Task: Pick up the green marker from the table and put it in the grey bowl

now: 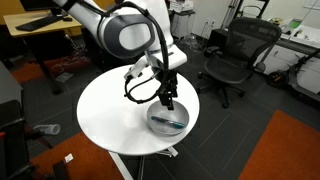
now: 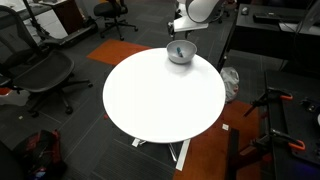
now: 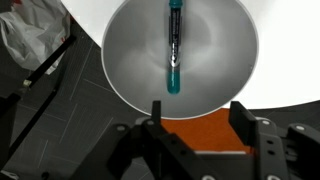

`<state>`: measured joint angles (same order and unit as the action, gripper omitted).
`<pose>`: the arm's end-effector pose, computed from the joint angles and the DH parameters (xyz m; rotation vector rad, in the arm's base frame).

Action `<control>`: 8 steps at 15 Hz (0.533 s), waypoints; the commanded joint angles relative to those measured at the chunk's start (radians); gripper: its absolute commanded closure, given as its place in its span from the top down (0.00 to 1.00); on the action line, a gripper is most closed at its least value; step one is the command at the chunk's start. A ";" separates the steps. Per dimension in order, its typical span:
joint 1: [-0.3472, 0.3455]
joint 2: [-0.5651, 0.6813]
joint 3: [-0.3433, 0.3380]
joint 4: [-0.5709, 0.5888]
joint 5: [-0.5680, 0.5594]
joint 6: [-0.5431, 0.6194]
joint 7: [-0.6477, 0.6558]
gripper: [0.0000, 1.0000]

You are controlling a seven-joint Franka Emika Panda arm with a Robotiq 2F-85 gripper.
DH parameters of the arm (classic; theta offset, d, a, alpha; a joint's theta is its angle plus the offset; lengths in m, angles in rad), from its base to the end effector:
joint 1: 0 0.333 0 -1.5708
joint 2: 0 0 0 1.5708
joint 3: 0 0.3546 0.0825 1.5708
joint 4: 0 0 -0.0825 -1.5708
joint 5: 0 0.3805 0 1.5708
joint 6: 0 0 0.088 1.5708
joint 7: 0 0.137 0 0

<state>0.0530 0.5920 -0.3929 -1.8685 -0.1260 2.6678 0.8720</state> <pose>0.6568 -0.2049 0.2479 2.5353 -1.4153 0.4467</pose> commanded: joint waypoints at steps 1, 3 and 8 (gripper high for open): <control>-0.009 0.011 0.009 0.039 0.016 -0.043 0.022 0.99; -0.010 0.012 0.010 0.044 0.017 -0.045 0.023 1.00; -0.012 0.010 0.010 0.046 0.021 -0.049 0.027 1.00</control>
<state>0.0493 0.5988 -0.3929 -1.8488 -0.1235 2.6562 0.8728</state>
